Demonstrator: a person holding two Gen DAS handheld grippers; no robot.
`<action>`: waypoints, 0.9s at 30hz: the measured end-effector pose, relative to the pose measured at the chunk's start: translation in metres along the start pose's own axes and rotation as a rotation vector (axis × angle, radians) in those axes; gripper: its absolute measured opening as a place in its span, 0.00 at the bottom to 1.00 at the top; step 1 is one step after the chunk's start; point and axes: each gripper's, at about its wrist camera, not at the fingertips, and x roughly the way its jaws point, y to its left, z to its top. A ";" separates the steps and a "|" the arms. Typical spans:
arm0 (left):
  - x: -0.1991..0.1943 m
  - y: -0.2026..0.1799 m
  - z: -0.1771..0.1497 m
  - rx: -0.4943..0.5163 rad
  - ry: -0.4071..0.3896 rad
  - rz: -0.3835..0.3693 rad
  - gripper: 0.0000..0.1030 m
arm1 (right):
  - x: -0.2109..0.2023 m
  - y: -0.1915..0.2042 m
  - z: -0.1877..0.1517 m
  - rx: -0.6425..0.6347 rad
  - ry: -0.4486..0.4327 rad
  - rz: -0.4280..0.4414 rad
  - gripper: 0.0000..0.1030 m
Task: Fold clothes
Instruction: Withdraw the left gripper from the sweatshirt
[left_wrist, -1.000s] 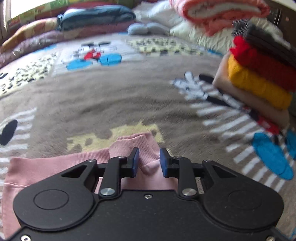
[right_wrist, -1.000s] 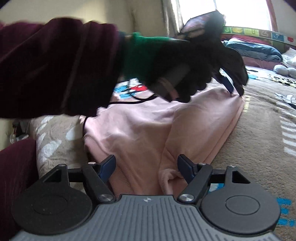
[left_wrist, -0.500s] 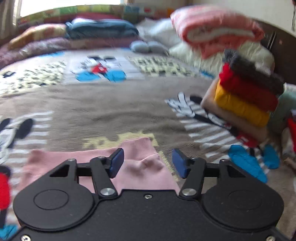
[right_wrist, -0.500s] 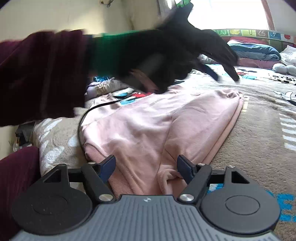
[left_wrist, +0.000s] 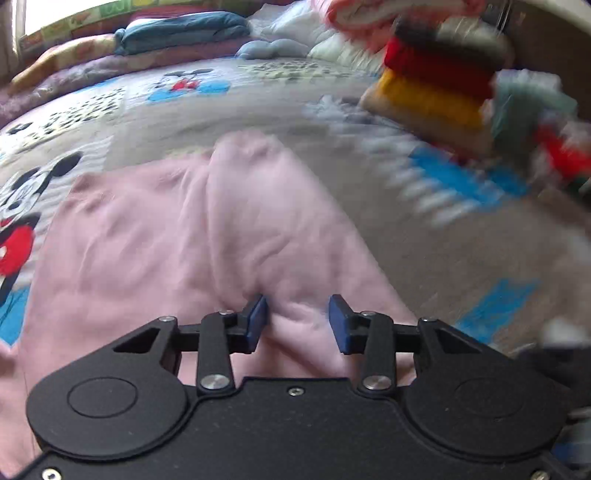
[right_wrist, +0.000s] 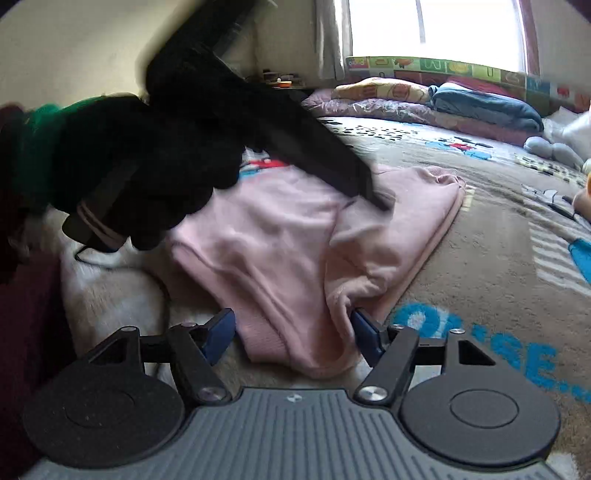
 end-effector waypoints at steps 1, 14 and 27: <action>-0.005 0.000 -0.001 -0.021 -0.017 -0.006 0.36 | -0.001 0.003 0.000 -0.007 0.003 -0.009 0.68; -0.032 -0.056 -0.046 0.100 -0.021 -0.024 0.38 | -0.013 0.034 -0.010 -0.104 0.030 -0.116 0.72; -0.125 0.014 -0.078 -0.303 -0.130 -0.105 0.69 | -0.053 0.050 -0.009 -0.037 -0.030 -0.089 0.71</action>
